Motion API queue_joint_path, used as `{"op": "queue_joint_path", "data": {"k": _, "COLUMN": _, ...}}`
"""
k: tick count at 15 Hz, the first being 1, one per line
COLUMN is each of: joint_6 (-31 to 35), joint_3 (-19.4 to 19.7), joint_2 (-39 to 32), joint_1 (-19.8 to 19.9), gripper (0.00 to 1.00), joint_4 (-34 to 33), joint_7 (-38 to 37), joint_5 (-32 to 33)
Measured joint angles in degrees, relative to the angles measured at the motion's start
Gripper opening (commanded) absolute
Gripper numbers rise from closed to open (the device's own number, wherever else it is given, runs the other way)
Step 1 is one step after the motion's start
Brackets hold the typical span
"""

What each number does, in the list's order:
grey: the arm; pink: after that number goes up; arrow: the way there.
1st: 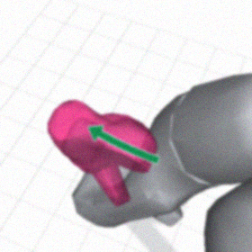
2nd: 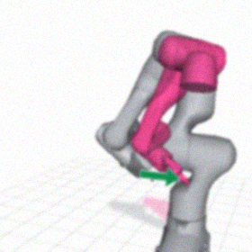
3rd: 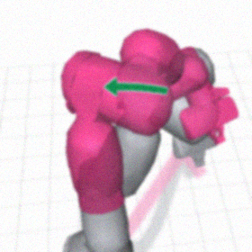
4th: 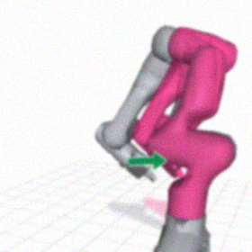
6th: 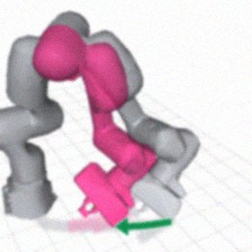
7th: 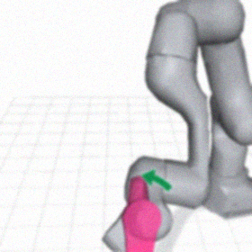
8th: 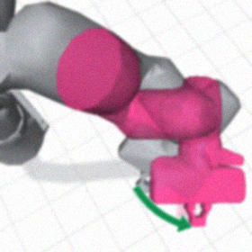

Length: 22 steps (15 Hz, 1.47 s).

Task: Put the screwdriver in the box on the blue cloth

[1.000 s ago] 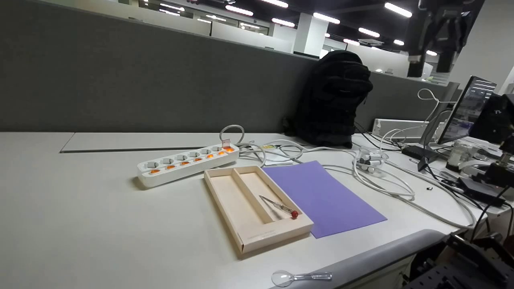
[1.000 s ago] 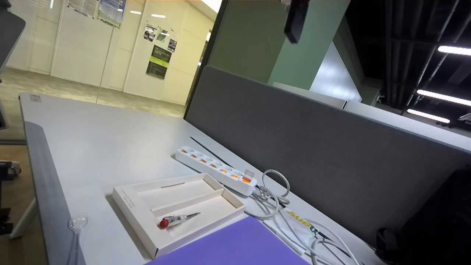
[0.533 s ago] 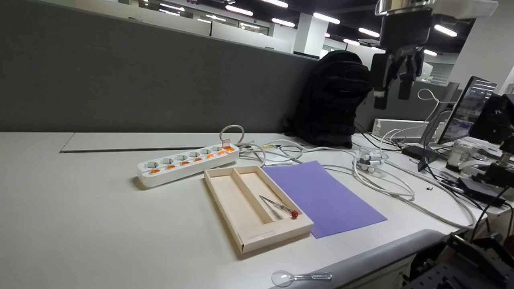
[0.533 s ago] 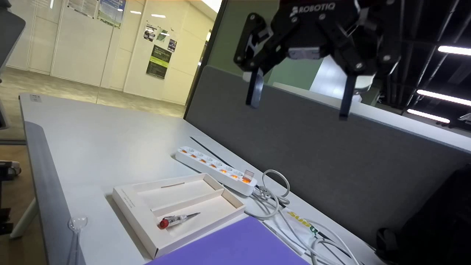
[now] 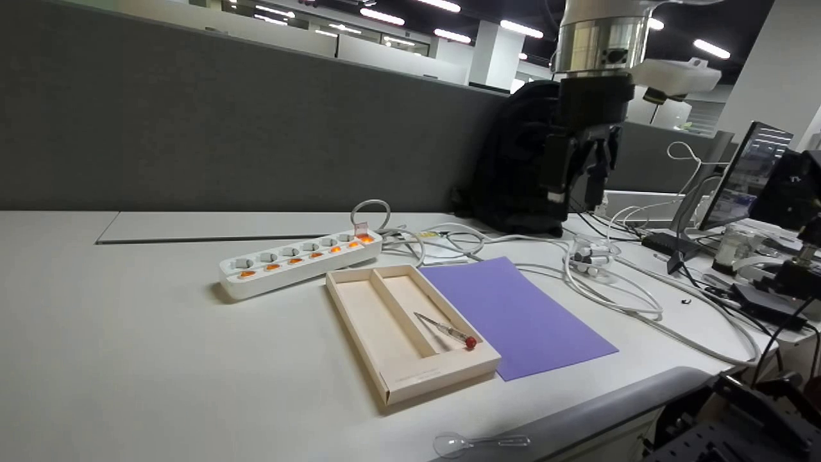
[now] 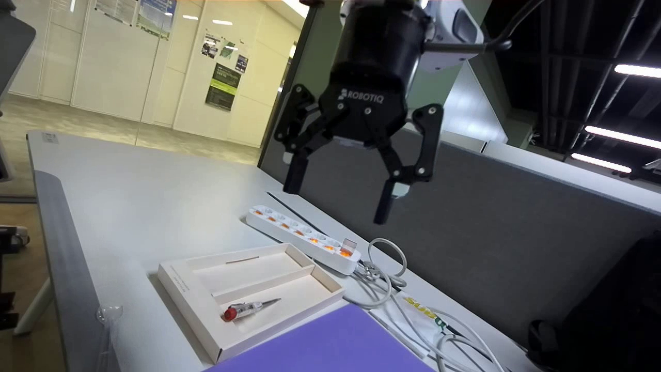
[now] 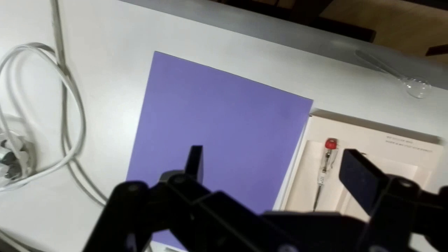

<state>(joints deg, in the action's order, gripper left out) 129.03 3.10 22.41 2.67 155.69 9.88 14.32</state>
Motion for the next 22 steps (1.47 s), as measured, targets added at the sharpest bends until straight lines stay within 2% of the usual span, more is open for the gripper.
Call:
{"op": "queue_joint_path", "data": {"k": 8, "joint_6": 3.0, "joint_3": -1.1, "joint_2": -9.9, "joint_1": -5.3, "gripper": 1.0, "joint_4": -0.1, "joint_7": 4.5, "joint_5": -11.1}}
{"op": "queue_joint_path", "data": {"k": 16, "joint_6": 3.7, "joint_3": -1.4, "joint_2": -10.6, "joint_1": -5.7, "gripper": 1.0, "joint_4": -0.2, "joint_7": 4.6, "joint_5": -11.6}}
{"op": "queue_joint_path", "data": {"k": 22, "joint_6": 15.7, "joint_3": -3.9, "joint_2": -16.8, "joint_1": -6.4, "gripper": 1.0, "joint_4": 0.1, "joint_7": 4.8, "joint_5": -11.5}}
